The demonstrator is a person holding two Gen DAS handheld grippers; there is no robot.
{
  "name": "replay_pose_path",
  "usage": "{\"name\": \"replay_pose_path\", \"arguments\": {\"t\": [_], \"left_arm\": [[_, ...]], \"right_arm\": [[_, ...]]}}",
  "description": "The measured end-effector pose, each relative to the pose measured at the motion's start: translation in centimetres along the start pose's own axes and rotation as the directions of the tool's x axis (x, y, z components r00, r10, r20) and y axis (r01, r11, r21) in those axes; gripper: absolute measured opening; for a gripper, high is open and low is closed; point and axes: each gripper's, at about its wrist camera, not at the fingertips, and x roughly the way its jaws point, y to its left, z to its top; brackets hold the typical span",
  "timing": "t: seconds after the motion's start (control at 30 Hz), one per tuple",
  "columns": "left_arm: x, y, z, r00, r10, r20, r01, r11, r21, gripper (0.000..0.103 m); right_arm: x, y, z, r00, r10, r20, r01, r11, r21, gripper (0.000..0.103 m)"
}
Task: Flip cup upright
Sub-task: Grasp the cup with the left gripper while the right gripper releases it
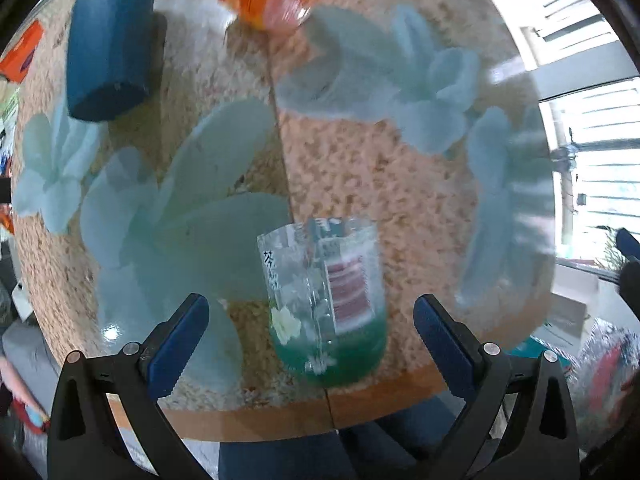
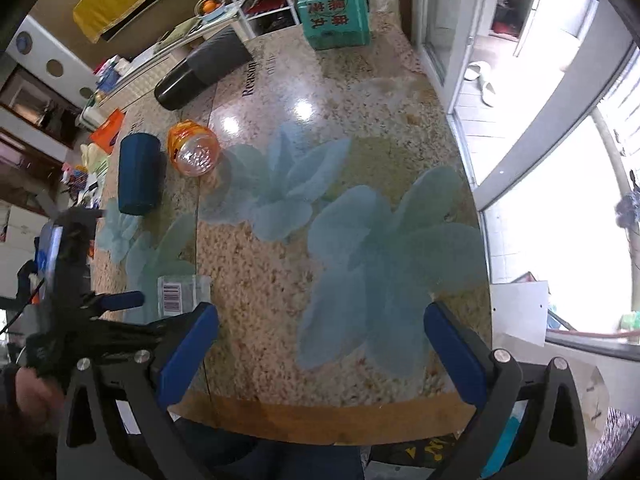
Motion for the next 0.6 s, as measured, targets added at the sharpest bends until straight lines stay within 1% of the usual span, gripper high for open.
{"name": "replay_pose_path", "arguments": {"t": [0.1,0.23,0.3,0.33,0.37,0.4,0.43,0.5,0.6], "left_arm": [[1.3,0.1,0.7,0.999,0.0,-0.032,-0.001,0.999,-0.034,0.103],[2.3,0.9,1.2,0.999,0.008,-0.048,-0.013,0.995,-0.102,0.101],[2.9,1.3,1.3,0.998,-0.002,-0.069,-0.007,0.992,-0.126,0.09],[3.1,1.4,1.4,0.997,-0.004,-0.077,-0.007,0.991,-0.134,0.087],[3.4,1.4,1.5,0.996,-0.005,-0.088,-0.007,0.99,-0.142,0.08],[3.7,1.4,1.4,0.996,-0.003,-0.093,-0.011,0.989,-0.146,0.077],[3.6,1.3,1.6,0.996,0.006,-0.085,-0.018,0.989,-0.146,0.075],[3.7,1.5,1.6,0.997,0.003,-0.075,-0.014,0.99,-0.144,0.066],[3.0,0.9,1.7,0.998,-0.008,-0.056,0.0,0.991,-0.136,0.065]], "right_arm": [[0.6,-0.3,0.0,1.0,0.021,-0.018,-0.022,1.0,-0.018,0.103],[1.1,-0.8,0.1,0.999,0.038,-0.037,-0.038,0.999,-0.02,0.103],[1.0,-0.9,0.1,0.998,0.045,-0.036,-0.046,0.999,-0.027,0.103],[1.0,-1.0,0.1,0.998,0.048,-0.034,-0.049,0.998,-0.028,0.103],[0.9,-1.0,0.2,0.998,0.052,-0.033,-0.052,0.998,-0.028,0.103],[1.0,-1.1,0.2,0.998,0.053,-0.032,-0.054,0.998,-0.029,0.103],[1.0,-1.2,0.3,0.998,0.055,-0.032,-0.056,0.998,-0.029,0.103],[1.1,-1.3,0.3,0.998,0.057,-0.031,-0.057,0.998,-0.028,0.103],[1.0,-1.3,0.3,0.998,0.062,-0.028,-0.062,0.998,-0.029,0.103]]}}
